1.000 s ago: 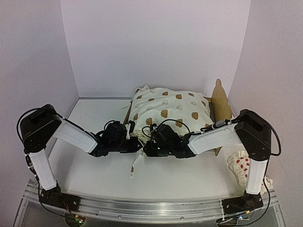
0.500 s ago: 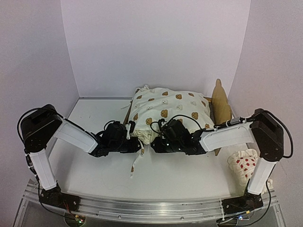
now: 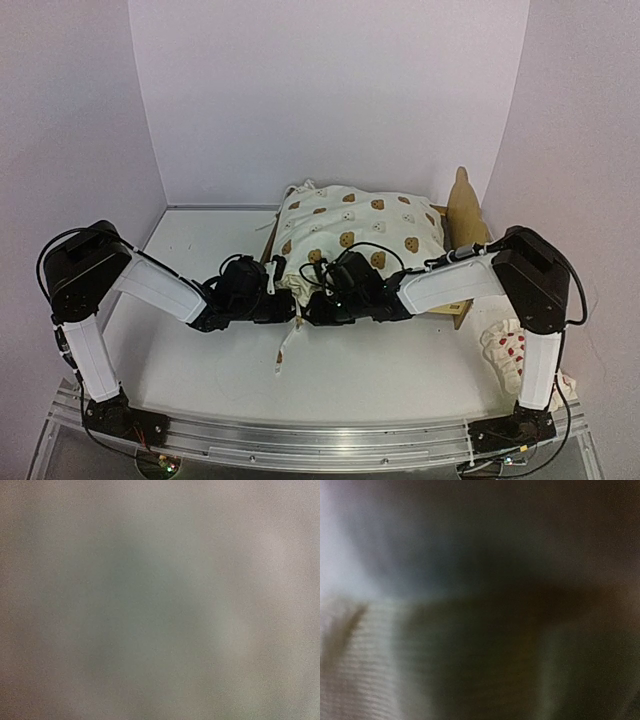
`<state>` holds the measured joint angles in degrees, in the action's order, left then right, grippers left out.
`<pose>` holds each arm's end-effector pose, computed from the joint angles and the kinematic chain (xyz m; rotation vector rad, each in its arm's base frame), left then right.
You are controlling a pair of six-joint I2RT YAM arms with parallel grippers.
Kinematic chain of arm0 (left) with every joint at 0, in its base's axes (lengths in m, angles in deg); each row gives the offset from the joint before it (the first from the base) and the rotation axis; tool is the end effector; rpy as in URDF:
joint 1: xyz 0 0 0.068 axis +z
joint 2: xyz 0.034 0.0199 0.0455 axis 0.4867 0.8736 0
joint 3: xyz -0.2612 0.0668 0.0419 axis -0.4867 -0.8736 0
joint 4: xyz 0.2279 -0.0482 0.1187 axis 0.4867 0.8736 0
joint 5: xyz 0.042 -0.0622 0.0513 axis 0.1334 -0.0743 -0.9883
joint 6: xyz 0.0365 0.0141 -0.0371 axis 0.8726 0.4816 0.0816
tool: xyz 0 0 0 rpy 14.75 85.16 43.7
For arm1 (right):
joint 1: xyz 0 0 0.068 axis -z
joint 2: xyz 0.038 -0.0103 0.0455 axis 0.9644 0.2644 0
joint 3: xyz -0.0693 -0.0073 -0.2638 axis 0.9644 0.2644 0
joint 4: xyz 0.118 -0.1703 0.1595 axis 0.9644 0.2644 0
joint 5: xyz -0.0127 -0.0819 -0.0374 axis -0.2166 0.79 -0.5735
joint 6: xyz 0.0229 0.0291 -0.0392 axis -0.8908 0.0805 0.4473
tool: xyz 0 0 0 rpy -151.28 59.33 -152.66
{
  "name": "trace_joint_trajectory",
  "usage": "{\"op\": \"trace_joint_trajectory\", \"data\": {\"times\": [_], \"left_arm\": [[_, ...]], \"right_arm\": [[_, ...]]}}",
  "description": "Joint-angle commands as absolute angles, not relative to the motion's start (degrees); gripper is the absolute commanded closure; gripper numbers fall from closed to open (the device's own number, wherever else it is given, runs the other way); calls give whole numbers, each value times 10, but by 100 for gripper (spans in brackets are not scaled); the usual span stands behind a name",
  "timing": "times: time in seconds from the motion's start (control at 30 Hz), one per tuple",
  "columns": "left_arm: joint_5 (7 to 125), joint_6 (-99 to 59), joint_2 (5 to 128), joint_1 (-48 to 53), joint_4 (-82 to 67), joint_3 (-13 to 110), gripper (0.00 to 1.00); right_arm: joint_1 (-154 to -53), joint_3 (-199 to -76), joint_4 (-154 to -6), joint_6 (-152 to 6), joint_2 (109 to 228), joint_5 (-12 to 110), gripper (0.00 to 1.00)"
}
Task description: Set up the pet bed
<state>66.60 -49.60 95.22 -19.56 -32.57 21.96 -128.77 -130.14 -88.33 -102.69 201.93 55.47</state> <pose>0.2309 -0.2709 0.1326 0.2567 2.3065 -1.0351 0.2499 0.3467 0.1500 -0.3772 2.3637 0.8437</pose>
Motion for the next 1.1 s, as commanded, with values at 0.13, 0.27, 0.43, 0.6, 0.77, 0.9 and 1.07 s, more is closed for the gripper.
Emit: {"op": "trace_joint_trajectory", "data": {"times": [0.13,0.27,0.43,0.6,0.77,0.9,1.07], "left_arm": [[678,-500,965,-193,-327,235,100],[684,-503,969,-193,-332,237,100],[687,-504,964,-193,-332,237,100],[689,-504,962,-193,-328,238,100],[690,-504,961,-193,-328,238,100],[691,-505,961,-193,-328,238,100],[691,-505,957,-193,-326,238,100]], "right_arm": [[-1291,-1314,-897,-1037,2024,511,76],[-1291,-1311,-902,-1040,2025,504,76],[-1291,-1316,-903,-1039,2038,503,76],[-1291,-1320,-908,-1039,2046,504,78],[-1291,-1320,-915,-1039,2049,506,80],[-1291,-1322,-919,-1036,2048,508,82],[-1291,-1325,-921,-1037,2053,507,89]]}}
